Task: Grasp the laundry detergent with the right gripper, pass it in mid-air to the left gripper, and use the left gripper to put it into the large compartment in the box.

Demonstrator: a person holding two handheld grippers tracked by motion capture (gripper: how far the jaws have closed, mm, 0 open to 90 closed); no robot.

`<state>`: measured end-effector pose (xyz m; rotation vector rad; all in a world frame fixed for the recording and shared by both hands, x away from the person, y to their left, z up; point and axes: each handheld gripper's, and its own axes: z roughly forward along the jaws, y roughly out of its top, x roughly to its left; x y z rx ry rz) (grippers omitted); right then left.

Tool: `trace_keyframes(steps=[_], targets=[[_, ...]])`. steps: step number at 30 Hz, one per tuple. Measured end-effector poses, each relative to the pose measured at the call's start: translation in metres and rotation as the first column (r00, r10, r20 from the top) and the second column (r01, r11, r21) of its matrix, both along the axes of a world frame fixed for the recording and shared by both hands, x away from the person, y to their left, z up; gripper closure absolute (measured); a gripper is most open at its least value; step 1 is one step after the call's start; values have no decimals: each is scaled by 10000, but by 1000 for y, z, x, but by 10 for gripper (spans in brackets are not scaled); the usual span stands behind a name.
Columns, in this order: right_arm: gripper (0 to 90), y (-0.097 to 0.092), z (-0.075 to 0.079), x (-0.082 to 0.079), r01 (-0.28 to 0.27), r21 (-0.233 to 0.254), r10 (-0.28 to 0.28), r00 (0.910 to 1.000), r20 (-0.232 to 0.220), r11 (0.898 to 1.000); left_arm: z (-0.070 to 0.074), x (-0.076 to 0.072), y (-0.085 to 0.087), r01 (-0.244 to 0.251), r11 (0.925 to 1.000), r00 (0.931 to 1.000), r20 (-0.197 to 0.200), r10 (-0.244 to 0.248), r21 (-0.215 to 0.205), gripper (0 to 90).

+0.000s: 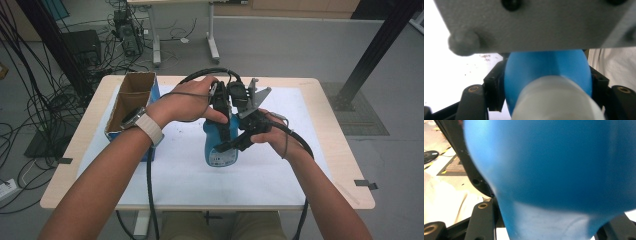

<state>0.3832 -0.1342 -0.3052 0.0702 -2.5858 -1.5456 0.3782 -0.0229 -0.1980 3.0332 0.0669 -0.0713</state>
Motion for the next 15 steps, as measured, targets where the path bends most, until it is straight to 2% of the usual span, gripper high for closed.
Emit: trace_keyframes(steps=[10, 13, 15], targets=[[432, 1, -1, 1, 4, -70, -3, 9999, 101, 10000, -2, 0, 1, -56, 9999, 10000, -7, 56, 84, 368], [432, 2, -2, 0, -16, -99, 15, 10000, -12, 9999, -3, 0, 2, -95, 10000, 9999, -44, 95, 13, 369], [431, 2, -2, 0, -4, -167, 6, 9999, 122, 9999, -3, 0, 2, -122, 9999, 9999, 0, 122, -14, 371]])
